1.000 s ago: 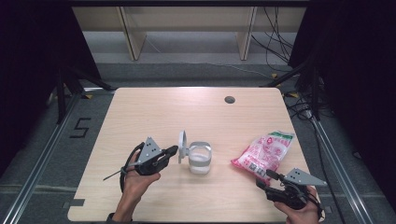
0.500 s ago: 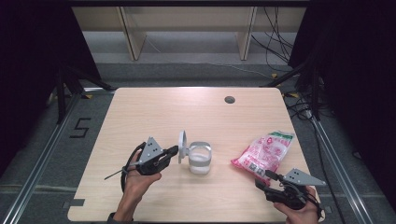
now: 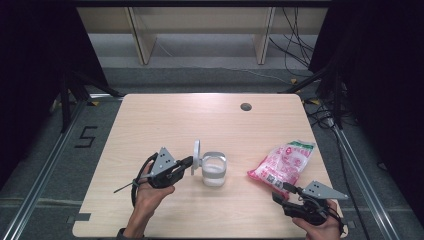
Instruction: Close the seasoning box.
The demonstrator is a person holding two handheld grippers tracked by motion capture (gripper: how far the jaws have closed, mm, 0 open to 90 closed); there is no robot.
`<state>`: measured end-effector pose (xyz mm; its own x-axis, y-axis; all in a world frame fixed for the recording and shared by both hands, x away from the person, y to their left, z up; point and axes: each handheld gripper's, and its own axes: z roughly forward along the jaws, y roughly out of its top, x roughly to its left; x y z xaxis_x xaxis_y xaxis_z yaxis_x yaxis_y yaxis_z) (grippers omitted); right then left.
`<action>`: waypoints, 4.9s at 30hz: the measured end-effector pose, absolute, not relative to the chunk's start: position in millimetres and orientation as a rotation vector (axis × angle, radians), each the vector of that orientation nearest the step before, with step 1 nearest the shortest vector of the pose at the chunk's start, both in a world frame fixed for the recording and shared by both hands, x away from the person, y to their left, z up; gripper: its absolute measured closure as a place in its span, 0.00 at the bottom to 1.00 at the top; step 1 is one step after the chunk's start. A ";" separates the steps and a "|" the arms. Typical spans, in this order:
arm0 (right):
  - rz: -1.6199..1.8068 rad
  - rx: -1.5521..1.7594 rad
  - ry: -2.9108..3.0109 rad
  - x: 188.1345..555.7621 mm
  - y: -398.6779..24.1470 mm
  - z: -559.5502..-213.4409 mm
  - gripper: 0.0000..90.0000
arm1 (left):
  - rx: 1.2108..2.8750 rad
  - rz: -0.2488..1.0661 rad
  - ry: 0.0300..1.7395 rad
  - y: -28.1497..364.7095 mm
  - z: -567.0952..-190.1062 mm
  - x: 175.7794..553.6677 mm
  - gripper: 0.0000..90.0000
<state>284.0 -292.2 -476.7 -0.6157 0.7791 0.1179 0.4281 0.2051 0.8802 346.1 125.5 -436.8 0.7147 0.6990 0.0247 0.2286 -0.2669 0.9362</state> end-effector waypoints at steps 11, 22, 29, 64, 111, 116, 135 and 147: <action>1.371 1.162 2.157 280.7 -289.9 -475.3 0.47 | 1.818 0.549 0.718 124.4 -433.5 345.4 0.99; 1.356 1.117 2.157 282.4 -290.9 -475.5 0.47 | 1.817 0.546 0.714 122.7 -433.3 345.0 0.99; 1.358 1.114 2.158 282.5 -290.8 -475.5 0.47 | 1.808 0.535 0.717 118.7 -433.3 343.9 0.99; 1.372 1.131 2.156 282.0 -289.9 -475.7 0.45 | 1.837 0.440 0.653 109.2 -430.8 319.6 0.44; 1.382 1.140 2.151 280.9 -287.7 -476.3 0.45 | 1.885 0.404 0.757 107.1 -473.6 297.3 0.31; 1.379 1.153 2.160 280.0 -286.3 -476.3 0.45 | 1.896 0.399 0.753 107.6 -476.1 293.5 0.31; 1.316 1.070 2.277 268.9 -277.6 -479.7 0.41 | 1.943 0.368 0.758 106.9 -501.3 284.1 0.29; 1.219 1.001 2.371 256.8 -276.1 -484.0 0.40 | 1.945 0.360 0.767 113.4 -507.4 279.9 0.29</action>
